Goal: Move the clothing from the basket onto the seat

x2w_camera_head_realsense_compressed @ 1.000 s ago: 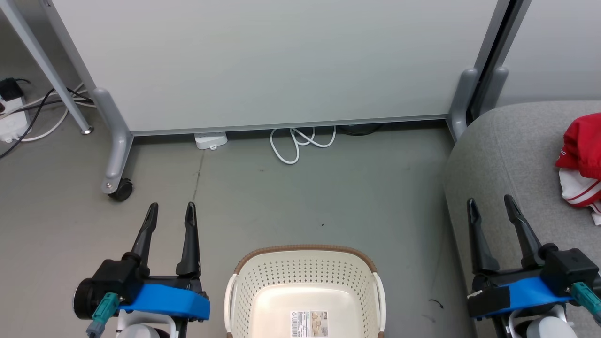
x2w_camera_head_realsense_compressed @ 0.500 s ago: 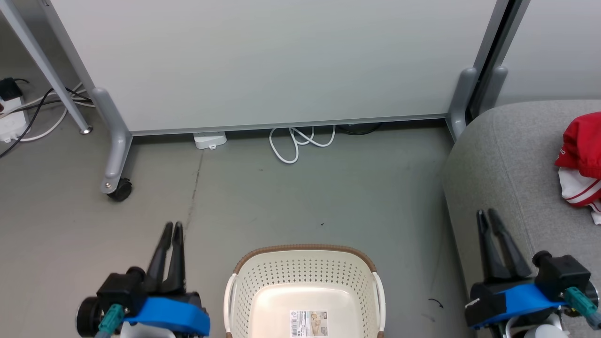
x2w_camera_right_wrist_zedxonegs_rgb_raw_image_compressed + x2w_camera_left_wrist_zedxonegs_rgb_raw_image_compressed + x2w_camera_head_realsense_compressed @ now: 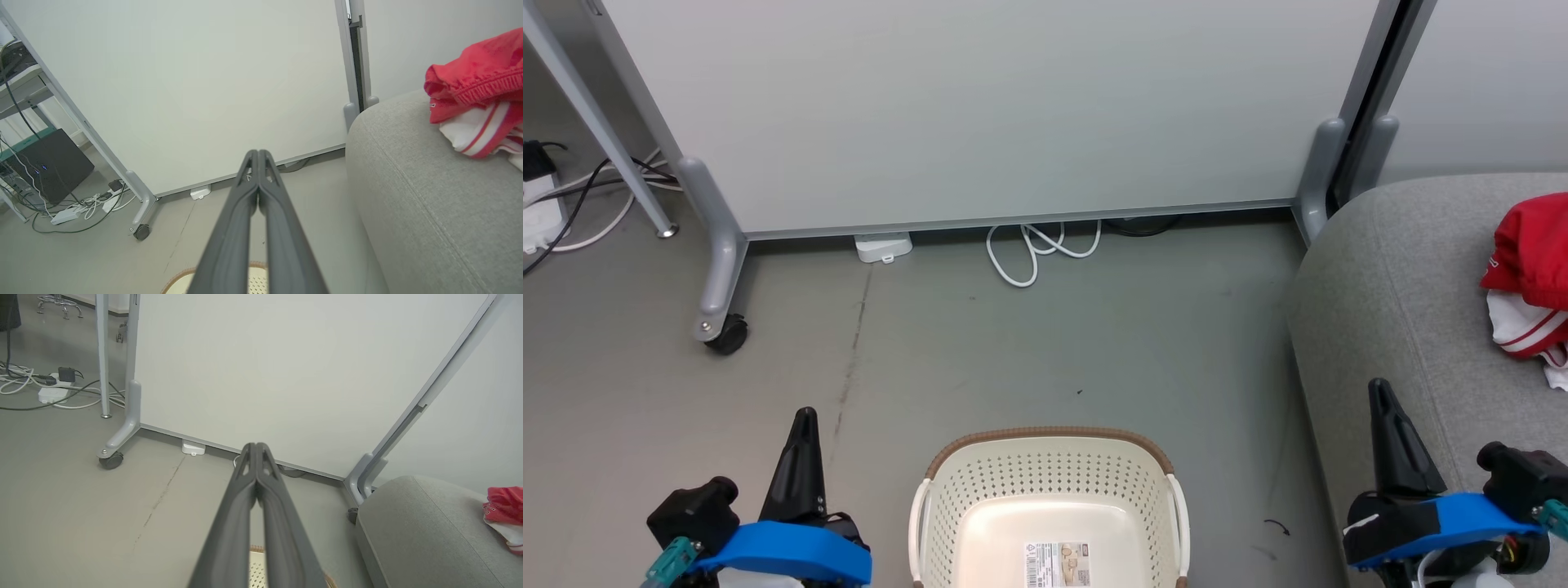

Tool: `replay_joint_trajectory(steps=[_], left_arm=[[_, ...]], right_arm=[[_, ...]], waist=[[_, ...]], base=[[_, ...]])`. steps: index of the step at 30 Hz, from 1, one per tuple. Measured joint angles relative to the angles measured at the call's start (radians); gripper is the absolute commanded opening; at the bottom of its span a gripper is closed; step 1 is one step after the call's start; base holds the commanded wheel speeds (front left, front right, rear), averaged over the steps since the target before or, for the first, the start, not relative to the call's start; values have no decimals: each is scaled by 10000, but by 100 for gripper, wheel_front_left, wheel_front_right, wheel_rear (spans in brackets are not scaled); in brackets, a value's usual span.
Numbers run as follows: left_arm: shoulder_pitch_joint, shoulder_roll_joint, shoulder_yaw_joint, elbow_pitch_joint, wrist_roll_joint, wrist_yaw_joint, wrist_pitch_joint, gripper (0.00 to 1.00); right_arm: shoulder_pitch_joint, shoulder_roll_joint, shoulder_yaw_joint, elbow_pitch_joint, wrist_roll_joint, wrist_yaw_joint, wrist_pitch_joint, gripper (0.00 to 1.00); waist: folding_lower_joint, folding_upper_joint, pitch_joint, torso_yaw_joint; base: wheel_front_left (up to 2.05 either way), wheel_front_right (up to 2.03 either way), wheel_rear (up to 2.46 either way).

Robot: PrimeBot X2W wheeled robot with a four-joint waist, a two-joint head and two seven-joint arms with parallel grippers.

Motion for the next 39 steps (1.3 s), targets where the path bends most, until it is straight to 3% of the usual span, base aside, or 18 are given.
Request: replay_joint_trajectory(steps=[22, 39], left_arm=[[-141, -6, 445, -159, -3417, -2, 880, 0], [-230, -8, 685, -253, -5444, -2, 1400, 0]], right_arm=[[-27, 0, -113, -8, 3593, -2, 865, 0], [-66, 0, -198, -8, 5693, -2, 1388, 0]], waist=[[1, 0, -66, -147], [1, 0, -114, -254]], base=[[0, 0, 0], [0, 0, 0]])
